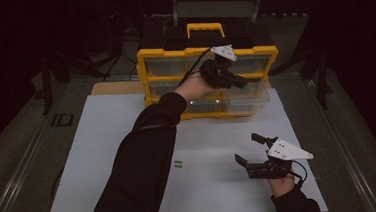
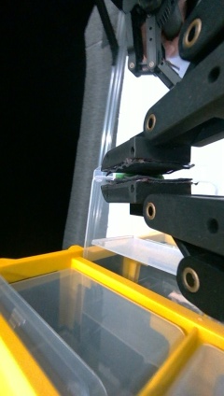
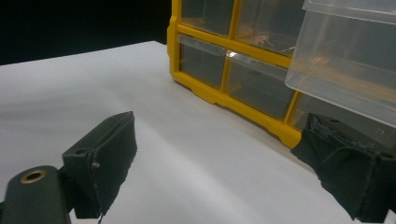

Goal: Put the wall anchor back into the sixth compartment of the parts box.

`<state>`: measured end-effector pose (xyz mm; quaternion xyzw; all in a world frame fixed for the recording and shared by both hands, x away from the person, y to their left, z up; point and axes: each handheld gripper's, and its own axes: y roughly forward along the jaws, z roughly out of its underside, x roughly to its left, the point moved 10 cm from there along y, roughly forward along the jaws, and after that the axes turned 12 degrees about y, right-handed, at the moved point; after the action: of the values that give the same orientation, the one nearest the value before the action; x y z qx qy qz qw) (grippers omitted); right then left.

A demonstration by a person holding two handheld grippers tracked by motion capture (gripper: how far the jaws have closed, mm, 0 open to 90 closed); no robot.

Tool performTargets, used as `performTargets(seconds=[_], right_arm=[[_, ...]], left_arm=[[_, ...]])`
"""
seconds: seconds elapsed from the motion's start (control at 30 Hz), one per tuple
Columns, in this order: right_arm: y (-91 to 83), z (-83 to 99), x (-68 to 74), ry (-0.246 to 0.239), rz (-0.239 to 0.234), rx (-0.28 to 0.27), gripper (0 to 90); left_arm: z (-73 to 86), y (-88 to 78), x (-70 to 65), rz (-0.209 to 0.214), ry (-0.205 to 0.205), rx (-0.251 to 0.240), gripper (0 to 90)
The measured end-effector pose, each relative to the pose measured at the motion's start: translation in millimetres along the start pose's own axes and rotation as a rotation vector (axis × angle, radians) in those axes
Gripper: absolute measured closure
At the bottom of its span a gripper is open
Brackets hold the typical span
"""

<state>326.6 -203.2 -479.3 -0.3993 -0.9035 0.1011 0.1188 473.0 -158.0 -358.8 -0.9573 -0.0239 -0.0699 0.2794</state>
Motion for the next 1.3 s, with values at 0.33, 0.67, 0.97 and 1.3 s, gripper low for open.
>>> performTargets(seconds=[0.33,0.67,0.97,1.3], right_arm=[[-0.8,-0.2,0.2,0.001,-0.003,0.000,10.7],[-1.4,-0.6,-0.8,-0.001,0.001,0.000,10.7],[-2.4,-1.3,-0.5,0.001,0.003,-0.002,10.7],[-1.4,-0.7,0.6,-0.004,0.004,0.002,10.7]], left_arm=[[20.4,20.2,8.5,-0.031,-0.053,0.117,83.2],[22.9,24.5,11.9,-0.061,-0.087,0.119,67.6],[23.9,16.3,7.9,-0.060,-0.112,0.128,26.2],[26.1,-3.1,-5.9,-0.017,-0.085,0.110,0.0]])
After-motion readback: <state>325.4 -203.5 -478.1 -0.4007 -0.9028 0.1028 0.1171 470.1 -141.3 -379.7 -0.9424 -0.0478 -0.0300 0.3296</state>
